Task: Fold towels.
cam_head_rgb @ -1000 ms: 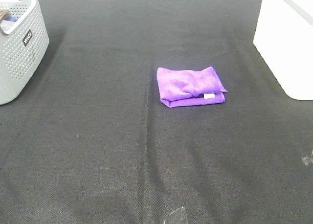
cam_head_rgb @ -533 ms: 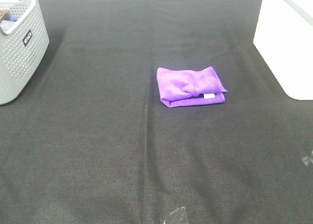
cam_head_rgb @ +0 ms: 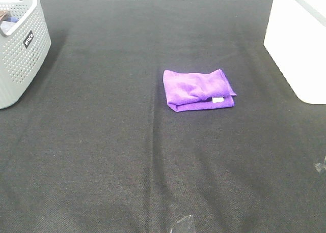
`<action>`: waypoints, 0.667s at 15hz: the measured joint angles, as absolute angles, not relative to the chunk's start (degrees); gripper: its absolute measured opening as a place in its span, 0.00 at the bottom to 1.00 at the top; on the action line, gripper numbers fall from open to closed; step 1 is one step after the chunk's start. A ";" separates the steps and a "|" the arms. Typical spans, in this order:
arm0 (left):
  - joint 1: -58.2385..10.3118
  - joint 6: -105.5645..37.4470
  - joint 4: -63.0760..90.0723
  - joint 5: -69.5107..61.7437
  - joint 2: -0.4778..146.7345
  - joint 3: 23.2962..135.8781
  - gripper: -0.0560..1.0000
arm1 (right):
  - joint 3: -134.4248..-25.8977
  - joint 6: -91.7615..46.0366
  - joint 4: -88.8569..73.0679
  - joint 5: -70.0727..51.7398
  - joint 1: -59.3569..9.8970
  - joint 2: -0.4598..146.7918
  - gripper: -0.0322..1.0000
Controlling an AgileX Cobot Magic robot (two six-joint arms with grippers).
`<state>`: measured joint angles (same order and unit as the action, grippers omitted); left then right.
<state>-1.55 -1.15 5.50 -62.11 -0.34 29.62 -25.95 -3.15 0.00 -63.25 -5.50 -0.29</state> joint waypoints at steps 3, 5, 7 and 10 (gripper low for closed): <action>1.60 -2.18 4.87 -62.11 -0.34 29.62 0.86 | -25.95 -3.15 0.00 -63.25 -5.50 -0.29 0.73; 1.55 -2.23 4.76 -62.11 -0.34 29.62 0.86 | -25.95 -3.15 0.00 -63.25 -5.50 -0.29 0.73; 1.55 -2.23 4.70 -62.11 -0.34 29.62 0.86 | -25.95 -3.15 0.00 -63.25 -5.50 -0.29 0.73; 1.55 -2.23 4.64 -62.11 -0.34 29.62 0.86 | -25.95 -3.15 0.00 -63.25 -5.50 -0.29 0.73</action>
